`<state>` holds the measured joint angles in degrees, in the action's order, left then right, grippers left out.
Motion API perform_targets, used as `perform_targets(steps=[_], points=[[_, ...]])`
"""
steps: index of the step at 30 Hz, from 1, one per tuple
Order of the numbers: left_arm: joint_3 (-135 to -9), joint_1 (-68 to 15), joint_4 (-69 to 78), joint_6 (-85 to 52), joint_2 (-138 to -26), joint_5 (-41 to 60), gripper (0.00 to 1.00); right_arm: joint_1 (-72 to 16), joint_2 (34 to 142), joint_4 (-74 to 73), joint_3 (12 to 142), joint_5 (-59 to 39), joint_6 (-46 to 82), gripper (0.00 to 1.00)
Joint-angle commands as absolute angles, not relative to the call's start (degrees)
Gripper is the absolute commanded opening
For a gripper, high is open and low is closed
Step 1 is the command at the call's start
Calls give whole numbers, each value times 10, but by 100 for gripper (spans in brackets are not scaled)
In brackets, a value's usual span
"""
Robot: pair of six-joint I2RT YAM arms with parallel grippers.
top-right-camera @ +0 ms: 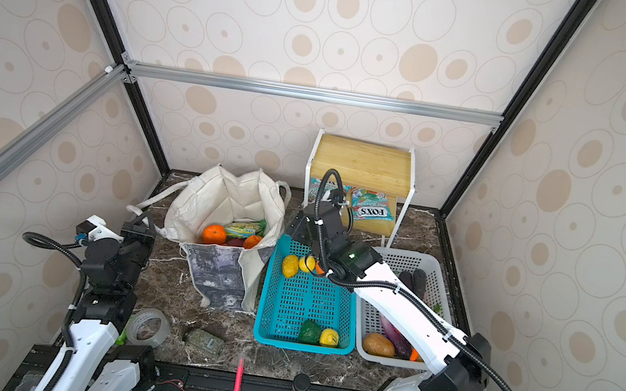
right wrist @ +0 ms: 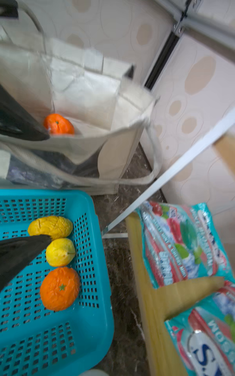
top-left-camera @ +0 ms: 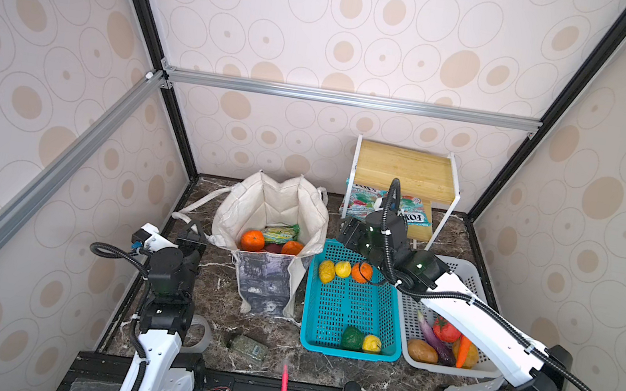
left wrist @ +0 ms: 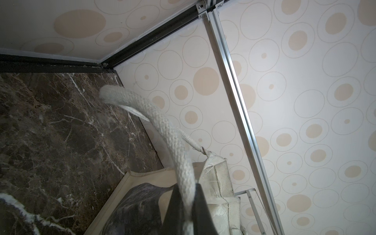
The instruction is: Place the food into the grocery bag and tie it
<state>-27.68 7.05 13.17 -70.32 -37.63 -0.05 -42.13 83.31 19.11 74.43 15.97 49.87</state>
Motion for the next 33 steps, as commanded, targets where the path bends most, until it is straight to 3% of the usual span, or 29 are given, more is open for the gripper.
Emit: perform_targets(steps=[1,15,23,25,28,30,33], points=[[-300,74,91,-678,-382,4,0,-422,854,149,727,124,557,66],[-299,74,70,-669,-390,11,0,-424,991,24,783,-24,598,65],[-274,74,90,-679,-395,33,0,-448,1046,-41,795,-43,652,54],[-267,74,91,-679,-392,30,0,-455,1059,-81,783,-41,696,54],[-265,74,88,-677,-390,26,0,-468,1072,-114,780,-36,723,65],[-265,74,88,-675,-391,25,0,-471,1079,-122,784,-34,739,66],[-265,74,88,-675,-393,24,0,-474,1086,-211,744,-16,819,60]])
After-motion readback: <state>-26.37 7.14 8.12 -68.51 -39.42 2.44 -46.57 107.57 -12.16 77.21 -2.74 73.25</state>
